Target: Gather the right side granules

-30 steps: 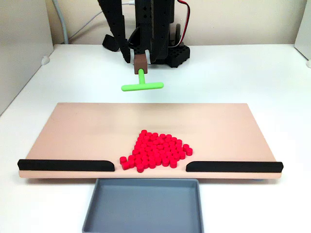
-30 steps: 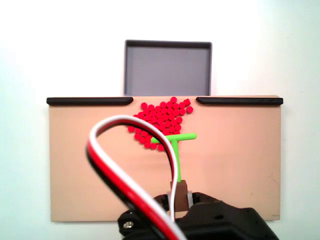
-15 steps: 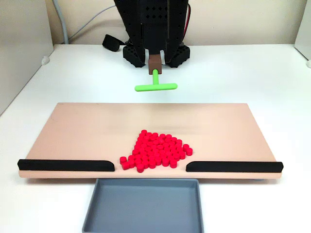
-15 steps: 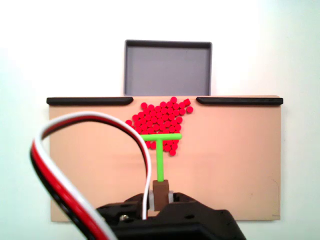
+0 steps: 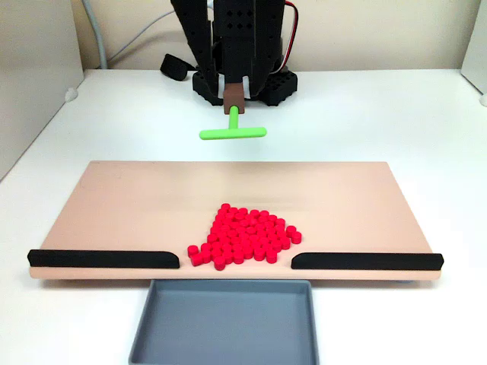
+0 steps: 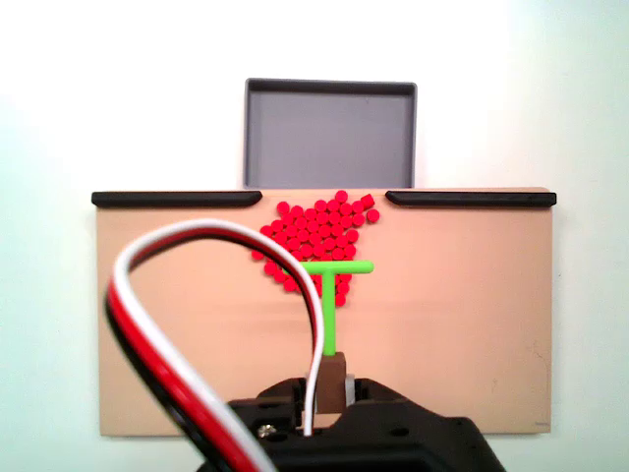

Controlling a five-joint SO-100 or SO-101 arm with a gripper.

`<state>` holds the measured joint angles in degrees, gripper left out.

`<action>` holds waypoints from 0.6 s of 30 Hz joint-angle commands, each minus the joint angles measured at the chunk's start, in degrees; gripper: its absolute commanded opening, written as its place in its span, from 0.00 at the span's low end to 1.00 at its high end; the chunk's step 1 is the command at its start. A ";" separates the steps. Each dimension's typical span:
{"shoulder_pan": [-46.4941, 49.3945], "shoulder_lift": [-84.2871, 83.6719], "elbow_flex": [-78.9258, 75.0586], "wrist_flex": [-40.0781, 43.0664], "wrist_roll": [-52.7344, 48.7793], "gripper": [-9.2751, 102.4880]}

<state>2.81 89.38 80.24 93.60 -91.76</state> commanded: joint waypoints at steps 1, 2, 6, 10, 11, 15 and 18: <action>0.53 0.00 -1.14 -0.26 -0.44 0.08; 0.70 0.00 -1.14 -0.26 -0.44 0.08; 1.05 -0.09 -1.14 -0.26 0.09 0.08; 0.44 0.79 -1.23 -0.26 3.43 0.08; 0.26 0.88 -1.23 -0.26 3.43 0.08; 0.09 0.53 -1.23 -0.35 3.43 0.08; 0.00 0.26 -1.23 -0.35 3.34 0.08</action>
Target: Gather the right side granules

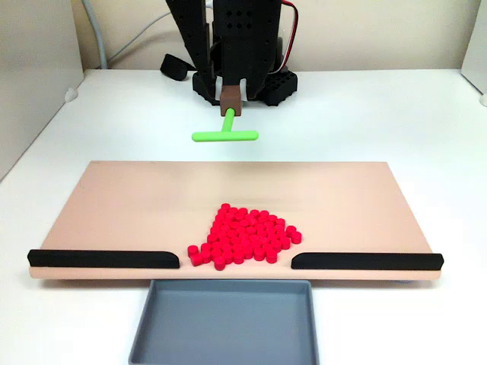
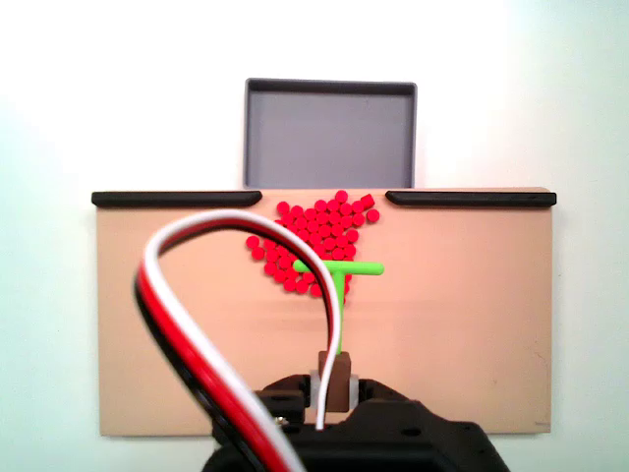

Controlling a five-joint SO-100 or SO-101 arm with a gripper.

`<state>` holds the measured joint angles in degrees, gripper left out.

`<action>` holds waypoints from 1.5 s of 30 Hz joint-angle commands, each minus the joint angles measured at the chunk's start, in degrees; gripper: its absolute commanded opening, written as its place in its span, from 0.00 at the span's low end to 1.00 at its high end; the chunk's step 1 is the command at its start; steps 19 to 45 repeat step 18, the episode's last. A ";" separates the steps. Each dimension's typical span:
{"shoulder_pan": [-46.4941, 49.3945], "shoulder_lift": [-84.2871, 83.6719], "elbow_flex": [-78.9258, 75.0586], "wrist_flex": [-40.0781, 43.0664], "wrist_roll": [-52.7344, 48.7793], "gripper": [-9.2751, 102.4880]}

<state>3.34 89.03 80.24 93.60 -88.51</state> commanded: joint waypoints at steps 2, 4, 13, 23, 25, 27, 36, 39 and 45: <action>-0.62 0.79 -1.32 -0.35 -0.09 0.08; -0.62 0.97 -1.32 -0.35 -0.44 0.08; -0.35 1.67 -1.32 -0.35 -1.58 0.08; -0.44 1.49 -1.32 -0.35 -1.49 0.08; -0.44 1.49 -1.32 -0.35 -1.49 0.08; -0.44 1.49 -1.32 -0.35 -1.49 0.08; -0.44 1.49 -1.32 -0.35 -1.49 0.08; -0.44 1.49 -1.32 -0.35 -1.49 0.08; -0.44 1.49 -1.32 -0.35 -1.49 0.08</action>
